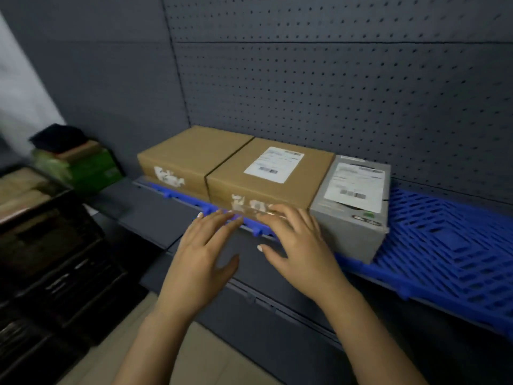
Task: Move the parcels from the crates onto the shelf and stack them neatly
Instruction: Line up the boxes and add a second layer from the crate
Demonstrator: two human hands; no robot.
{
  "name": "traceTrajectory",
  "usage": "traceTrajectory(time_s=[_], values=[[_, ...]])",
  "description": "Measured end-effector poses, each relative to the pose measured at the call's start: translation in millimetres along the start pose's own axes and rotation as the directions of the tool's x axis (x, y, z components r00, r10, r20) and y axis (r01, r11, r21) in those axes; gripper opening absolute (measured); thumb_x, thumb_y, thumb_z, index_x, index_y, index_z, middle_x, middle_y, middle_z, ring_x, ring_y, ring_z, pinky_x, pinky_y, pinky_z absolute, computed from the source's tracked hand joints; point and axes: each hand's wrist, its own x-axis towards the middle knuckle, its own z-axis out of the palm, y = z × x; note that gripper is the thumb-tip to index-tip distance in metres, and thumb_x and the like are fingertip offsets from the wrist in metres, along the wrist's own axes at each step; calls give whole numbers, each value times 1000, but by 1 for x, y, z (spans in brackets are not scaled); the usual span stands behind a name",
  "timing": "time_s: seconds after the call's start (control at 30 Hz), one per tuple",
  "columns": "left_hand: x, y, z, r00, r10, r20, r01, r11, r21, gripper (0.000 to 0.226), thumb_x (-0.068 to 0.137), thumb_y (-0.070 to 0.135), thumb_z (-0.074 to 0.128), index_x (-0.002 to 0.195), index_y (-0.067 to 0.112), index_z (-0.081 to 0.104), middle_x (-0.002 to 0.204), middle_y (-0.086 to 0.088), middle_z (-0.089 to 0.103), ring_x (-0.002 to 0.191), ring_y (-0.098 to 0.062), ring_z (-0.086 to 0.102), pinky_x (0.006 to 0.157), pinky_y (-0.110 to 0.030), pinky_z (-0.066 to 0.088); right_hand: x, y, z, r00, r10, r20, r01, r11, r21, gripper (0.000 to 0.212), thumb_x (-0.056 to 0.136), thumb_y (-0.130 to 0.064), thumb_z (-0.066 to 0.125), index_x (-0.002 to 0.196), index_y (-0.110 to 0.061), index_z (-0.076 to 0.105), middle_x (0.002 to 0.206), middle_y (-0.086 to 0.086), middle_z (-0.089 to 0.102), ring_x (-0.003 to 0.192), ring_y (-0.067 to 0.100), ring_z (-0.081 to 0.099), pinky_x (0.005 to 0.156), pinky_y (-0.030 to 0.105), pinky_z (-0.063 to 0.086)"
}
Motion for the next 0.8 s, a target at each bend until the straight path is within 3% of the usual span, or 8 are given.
traceTrajectory(time_s=[0.23,0.33,0.8], values=[[-86,-63,-62,959,-275,-65,282,947,152,60,76,21,78,131,18,55,132,2,53,131,-17,44,113,-41,30,28,-90,77,970,-203,137,178,969,174,46,89,-34,64,133,-28,51,139,-2,41,128,21,37,104,34,31],[-121,-98,-88,925,-358,-126,376,910,177,60,75,20,80,130,19,56,130,3,54,129,-17,45,113,-38,29,47,-136,111,945,-297,137,266,941,207,47,86,-31,68,130,-26,54,135,-1,45,124,17,37,101,35,36],[-250,-301,-250,726,-609,-320,688,653,316,61,74,24,80,130,17,57,132,2,53,131,-17,43,113,-36,28,175,-394,286,786,-592,175,491,772,404,51,85,-34,69,132,-26,52,134,-3,45,127,16,37,108,32,26]])
